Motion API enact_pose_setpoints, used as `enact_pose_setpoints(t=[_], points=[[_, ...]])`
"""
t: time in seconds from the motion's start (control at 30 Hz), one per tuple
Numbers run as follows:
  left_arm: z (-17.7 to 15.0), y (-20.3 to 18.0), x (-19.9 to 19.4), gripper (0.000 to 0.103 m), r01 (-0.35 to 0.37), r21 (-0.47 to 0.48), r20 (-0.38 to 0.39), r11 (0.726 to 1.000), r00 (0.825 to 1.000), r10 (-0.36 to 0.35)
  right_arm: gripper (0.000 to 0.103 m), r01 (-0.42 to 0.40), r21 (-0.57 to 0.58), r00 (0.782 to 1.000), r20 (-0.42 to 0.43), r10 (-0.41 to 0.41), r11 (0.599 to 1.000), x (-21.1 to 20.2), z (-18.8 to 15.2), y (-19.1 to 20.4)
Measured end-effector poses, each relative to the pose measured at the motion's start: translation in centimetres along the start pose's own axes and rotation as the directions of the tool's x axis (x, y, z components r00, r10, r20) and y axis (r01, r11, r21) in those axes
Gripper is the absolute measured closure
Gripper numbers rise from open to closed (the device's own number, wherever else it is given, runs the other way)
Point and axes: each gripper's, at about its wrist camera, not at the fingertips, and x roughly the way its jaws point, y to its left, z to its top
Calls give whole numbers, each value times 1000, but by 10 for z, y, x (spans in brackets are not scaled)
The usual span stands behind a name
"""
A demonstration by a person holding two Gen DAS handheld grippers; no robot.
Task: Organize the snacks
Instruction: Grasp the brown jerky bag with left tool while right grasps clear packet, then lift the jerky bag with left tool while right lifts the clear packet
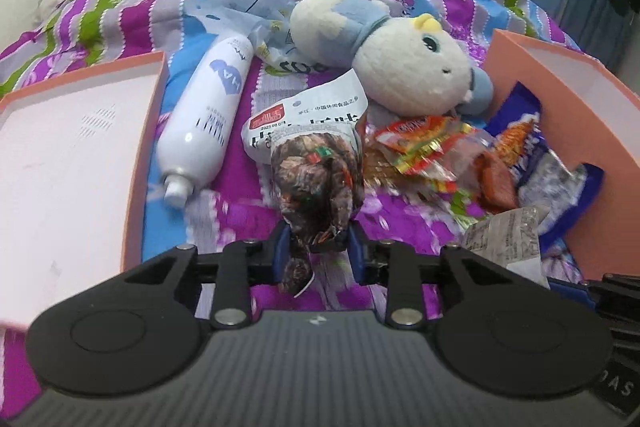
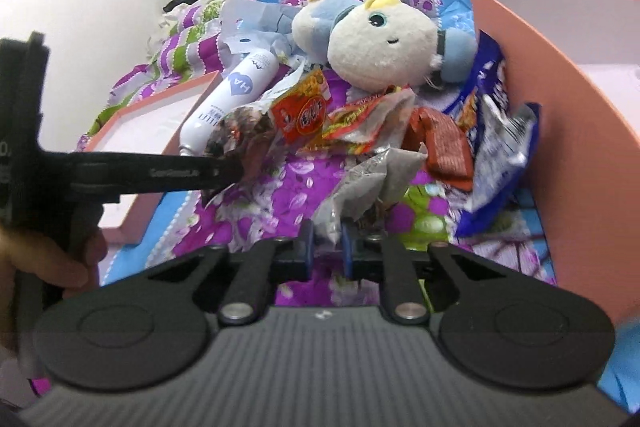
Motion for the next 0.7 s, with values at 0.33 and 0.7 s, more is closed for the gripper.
enact_pose_setpoints(t=[0.33,0.7], points=[[-54,-19,-77,68,25,-50,-29,998,999,-26,87,-41,24,999,-24,42,999,-52,-31,-2],[-111,-33,-127,67,48,-118,-90,992,994,-59,86,-26,69,995,-89,33,997,-86,-68,-19]])
